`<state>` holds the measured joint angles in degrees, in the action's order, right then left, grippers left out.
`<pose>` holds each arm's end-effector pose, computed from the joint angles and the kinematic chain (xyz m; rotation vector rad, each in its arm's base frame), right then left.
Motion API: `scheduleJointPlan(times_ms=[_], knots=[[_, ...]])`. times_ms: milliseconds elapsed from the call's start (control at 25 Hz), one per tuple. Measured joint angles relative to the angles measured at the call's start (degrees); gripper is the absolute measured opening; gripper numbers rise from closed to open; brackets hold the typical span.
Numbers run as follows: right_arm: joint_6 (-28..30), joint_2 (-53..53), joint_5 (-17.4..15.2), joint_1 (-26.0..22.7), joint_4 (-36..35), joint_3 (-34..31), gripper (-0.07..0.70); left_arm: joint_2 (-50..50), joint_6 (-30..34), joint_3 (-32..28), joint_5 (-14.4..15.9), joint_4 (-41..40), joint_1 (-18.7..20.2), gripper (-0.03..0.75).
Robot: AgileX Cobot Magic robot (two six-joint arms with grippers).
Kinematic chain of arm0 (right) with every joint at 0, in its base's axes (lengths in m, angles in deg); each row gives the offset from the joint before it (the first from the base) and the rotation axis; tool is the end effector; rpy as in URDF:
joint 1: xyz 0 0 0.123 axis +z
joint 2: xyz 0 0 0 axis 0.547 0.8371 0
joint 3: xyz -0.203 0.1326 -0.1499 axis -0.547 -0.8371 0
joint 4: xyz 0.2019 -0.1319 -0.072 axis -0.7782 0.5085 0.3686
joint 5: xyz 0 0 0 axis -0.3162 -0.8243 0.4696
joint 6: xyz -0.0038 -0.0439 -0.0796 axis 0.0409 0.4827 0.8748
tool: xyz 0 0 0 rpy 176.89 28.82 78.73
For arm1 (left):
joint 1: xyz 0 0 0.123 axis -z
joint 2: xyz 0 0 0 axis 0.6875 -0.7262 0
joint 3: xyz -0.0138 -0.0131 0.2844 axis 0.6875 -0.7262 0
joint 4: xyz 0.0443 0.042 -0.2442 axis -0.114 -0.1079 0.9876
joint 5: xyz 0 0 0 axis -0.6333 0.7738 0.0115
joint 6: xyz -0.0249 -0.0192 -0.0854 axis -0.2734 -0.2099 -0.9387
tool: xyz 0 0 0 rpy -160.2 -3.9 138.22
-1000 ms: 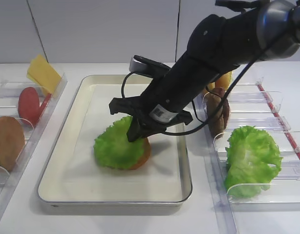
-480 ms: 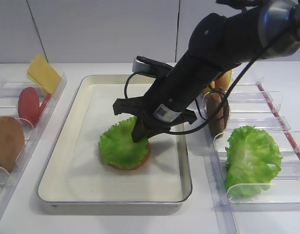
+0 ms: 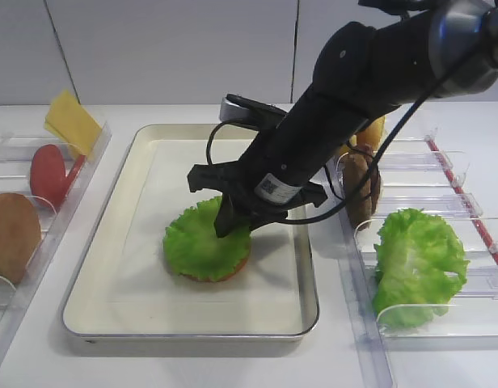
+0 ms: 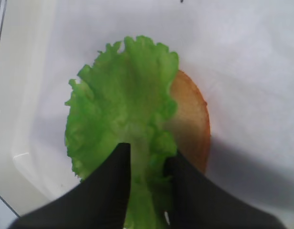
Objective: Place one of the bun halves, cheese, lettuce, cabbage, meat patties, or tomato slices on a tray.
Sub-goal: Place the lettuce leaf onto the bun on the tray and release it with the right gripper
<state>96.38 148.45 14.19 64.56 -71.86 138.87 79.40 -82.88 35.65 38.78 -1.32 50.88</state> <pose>0.3081 0.2366 0.1922 -0.4776 2.8024 0.8677 -0.0112 0.0096 0.2649 0.0834 2.1559 0.0180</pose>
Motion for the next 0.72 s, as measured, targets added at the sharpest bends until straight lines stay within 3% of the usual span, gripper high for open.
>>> scheduleJointPlan(times_ms=[320,480,720], knots=[[-0.3,0.0,0.5,0.0,2.5,0.7,0.458,0.0,0.0,0.0,0.0,0.0,0.0,0.357],[-2.7,0.0,-1.0,0.0,7.1,3.7,0.484,0.0,0.0,0.0,0.0,0.0,0.0,0.357],[-9.0,0.0,-7.6,0.0,17.2,8.8,0.486,0.0,0.0,0.0,0.0,0.0,0.0,0.357]])
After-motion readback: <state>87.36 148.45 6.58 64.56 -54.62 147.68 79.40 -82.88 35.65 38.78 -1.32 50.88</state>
